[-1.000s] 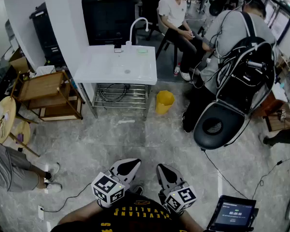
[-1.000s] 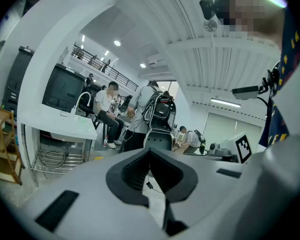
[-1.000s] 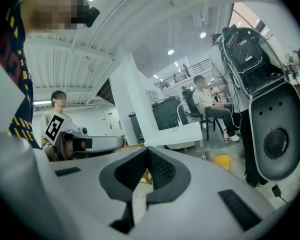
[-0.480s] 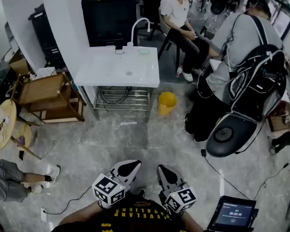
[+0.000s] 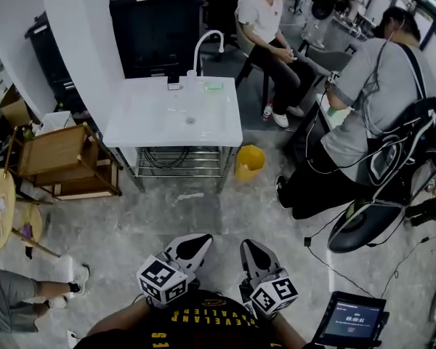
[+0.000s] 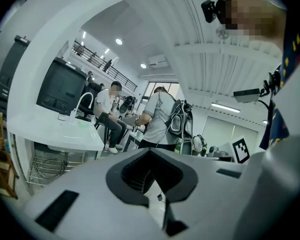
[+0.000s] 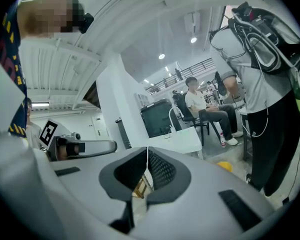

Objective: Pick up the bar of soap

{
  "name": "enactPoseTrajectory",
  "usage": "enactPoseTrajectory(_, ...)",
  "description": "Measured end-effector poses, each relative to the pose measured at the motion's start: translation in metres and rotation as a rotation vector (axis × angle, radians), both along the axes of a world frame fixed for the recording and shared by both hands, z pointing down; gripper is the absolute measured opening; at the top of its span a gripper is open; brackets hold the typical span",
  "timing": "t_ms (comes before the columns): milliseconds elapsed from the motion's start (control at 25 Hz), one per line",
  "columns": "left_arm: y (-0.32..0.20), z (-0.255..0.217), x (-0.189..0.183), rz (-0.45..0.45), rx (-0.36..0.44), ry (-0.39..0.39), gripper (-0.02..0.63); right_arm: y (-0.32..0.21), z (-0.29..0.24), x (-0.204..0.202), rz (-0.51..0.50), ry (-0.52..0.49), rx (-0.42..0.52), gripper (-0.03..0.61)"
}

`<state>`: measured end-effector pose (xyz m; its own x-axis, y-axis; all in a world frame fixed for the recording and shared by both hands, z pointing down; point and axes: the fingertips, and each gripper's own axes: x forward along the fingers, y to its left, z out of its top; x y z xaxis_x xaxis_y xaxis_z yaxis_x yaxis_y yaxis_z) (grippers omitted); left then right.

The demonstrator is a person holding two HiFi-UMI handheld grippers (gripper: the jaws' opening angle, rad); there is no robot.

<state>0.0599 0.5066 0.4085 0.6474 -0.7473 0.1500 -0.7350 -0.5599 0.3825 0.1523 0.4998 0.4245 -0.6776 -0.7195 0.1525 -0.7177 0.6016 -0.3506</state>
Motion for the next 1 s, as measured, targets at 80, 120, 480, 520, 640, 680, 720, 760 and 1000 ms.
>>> enactPoseTrajectory(80, -0.016, -0.005, -0.011, 0.014, 0.020, 0.003, 0.011, -0.015, 0.000, -0.010, 0.025, 0.008, -0.008, 0.018)
enactPoseTrajectory(120, -0.023, -0.006, -0.017, 0.022, 0.031, -0.001, 0.011, -0.022, 0.001, -0.014, 0.036, 0.013, -0.011, 0.018)
enactPoseTrajectory(480, -0.075, -0.008, -0.060, 0.099, 0.161, -0.128, 0.012, -0.077, 0.003, -0.065, 0.050, 0.046, -0.049, 0.018)
enactPoseTrajectory(520, -0.080, -0.007, -0.063, 0.102, 0.174, -0.141, 0.012, -0.082, 0.003, -0.068, 0.050, 0.054, -0.049, 0.018)
enactPoseTrajectory(640, -0.098, -0.002, -0.070, 0.097, 0.176, -0.138, 0.012, -0.100, 0.008, -0.075, 0.052, 0.060, -0.060, 0.018)
enactPoseTrajectory(680, -0.104, 0.000, -0.072, 0.095, 0.168, -0.128, 0.012, -0.106, 0.011, -0.077, 0.048, 0.058, -0.066, 0.018)
enactPoseTrajectory(720, -0.109, 0.002, -0.074, 0.093, 0.160, -0.123, 0.012, -0.112, 0.015, -0.081, 0.041, 0.055, -0.072, 0.018)
enactPoseTrajectory(760, -0.115, 0.004, -0.075, 0.089, 0.155, -0.125, 0.012, -0.120, 0.018, -0.084, 0.031, 0.049, -0.080, 0.018)
enactPoseTrajectory(1000, -0.171, 0.011, -0.089, 0.046, 0.144, -0.205, 0.063, -0.183, 0.024, -0.101, -0.032, -0.001, -0.085, 0.018)
